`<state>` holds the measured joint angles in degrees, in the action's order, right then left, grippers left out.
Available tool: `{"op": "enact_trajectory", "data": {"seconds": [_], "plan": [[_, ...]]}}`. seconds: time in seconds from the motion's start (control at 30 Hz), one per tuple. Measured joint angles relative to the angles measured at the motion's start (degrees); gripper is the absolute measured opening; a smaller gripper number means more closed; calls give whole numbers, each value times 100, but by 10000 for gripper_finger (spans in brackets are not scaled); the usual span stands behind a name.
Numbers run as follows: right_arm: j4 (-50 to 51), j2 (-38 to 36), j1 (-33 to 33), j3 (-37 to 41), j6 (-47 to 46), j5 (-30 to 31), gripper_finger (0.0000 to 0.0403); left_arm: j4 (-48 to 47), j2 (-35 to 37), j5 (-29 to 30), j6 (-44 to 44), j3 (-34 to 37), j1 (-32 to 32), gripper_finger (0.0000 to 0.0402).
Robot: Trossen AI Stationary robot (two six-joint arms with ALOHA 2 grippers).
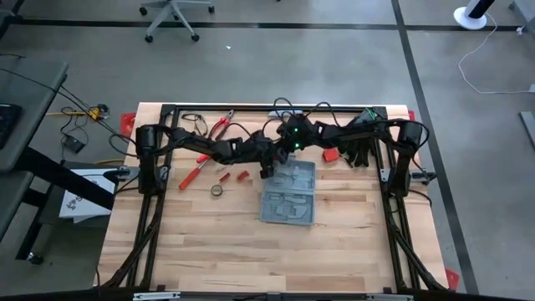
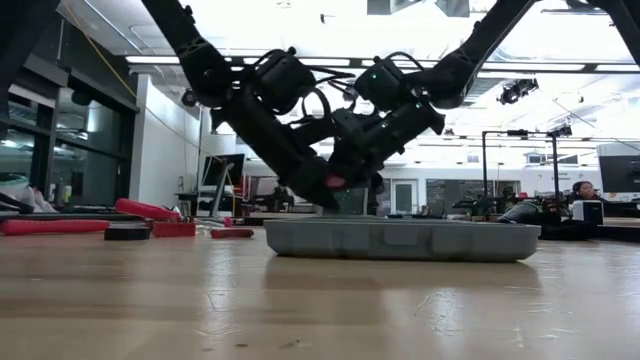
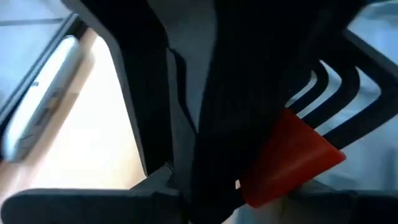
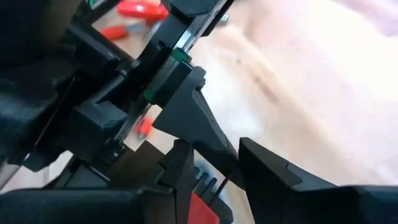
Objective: Prefit tool cases
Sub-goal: Remove the orange hex key set from the gray tool case
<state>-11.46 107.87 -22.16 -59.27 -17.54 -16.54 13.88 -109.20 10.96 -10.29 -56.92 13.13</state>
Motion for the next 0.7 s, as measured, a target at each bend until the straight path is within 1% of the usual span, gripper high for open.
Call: {"op": "enact_trajectory", "data": {"seconds": [0.17, 0.37, 0.57, 0.7], "plan": [[-61, 5, -321, -118, -36, 132, 118, -145, 21, -12, 124, -127, 337, 99], [242, 15, -648, -120, -19, 510, 118, -808, 25, -190, 541, -117, 660, 99], [434, -1, -829, -118, 142, 508, 118, -1159, 27, -145, 607, -112, 791, 99], [909, -122, -823, -118, 423, 449, 118, -1276, 43, -149, 677, -108, 787, 99]]}}
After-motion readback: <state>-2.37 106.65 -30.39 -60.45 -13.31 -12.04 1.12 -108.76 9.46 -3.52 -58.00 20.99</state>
